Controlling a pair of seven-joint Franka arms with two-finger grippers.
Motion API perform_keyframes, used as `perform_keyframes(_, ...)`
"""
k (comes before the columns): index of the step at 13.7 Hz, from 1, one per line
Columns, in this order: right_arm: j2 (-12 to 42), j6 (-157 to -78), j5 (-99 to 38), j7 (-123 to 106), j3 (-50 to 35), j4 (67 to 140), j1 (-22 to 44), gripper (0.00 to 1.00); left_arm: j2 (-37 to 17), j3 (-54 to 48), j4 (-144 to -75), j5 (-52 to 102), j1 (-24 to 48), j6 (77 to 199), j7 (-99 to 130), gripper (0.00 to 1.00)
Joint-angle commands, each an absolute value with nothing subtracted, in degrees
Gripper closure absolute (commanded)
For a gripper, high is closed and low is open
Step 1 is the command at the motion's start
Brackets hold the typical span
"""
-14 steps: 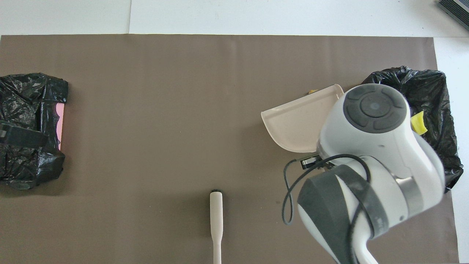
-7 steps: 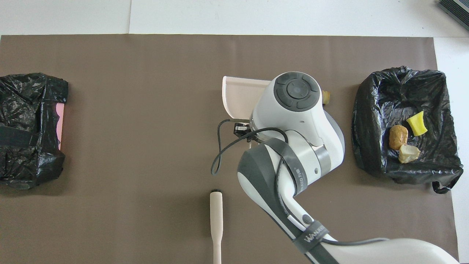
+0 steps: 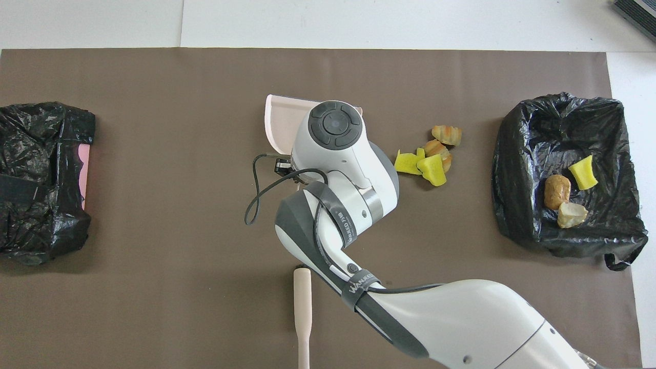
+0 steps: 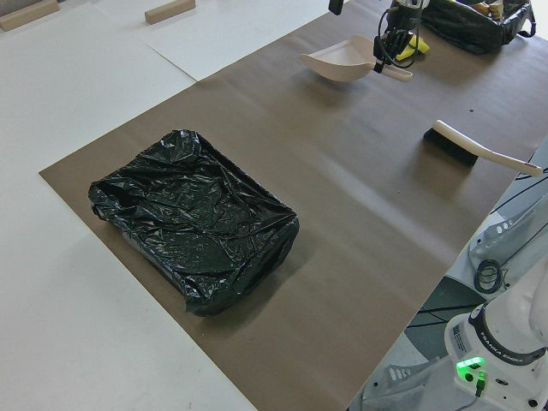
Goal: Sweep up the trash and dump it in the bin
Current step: 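Bring the dustpan back and lay it on the table with the right gripper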
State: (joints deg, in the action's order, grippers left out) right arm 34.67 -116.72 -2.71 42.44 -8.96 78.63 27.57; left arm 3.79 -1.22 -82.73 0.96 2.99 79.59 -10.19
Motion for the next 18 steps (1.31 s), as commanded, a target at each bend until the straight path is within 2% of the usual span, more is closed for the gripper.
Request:
perform_keyframes(1,36.6,-119.8,1.2,43.2,-8.9,77.4,28.6,0.93,4.8,-1.8,-83.8,0.7,2.3,79.9,-11.1,0.0)
perform_keyframes(4,36.1,-121.7,1.6,40.9,-8.9,80.6,28.6,0.85,4.9,-1.8,-83.8,0.6,2.5,79.7,-10.9,0.0)
perform_keyframes(5,36.1,-121.7,1.6,40.9,-8.9,80.6,28.6,0.72,4.9,-1.8,-83.8,0.6,2.4,79.2,-10.9,0.0)
perform_keyframes(7,35.9,-121.0,2.3,40.8,-8.9,80.6,28.7,0.0,4.9,-1.8,-83.8,0.6,2.5,79.1,-10.9,0.0)
perform_keyframes(9,34.2,-120.8,2.5,41.0,-9.0,82.2,28.7,0.0,5.0,-1.8,-83.8,0.6,2.5,78.3,-10.9,0.0)
perform_keyframes(12,28.5,-120.6,1.6,42.3,-10.0,88.1,28.8,0.0,5.7,-1.8,-84.6,0.6,2.4,77.8,-11.0,0.0)
perform_keyframes(18,9.8,-120.5,-2.7,44.7,-11.7,110.1,32.3,0.0,4.8,-2.0,-84.6,0.2,3.2,82.5,-11.2,0.0)
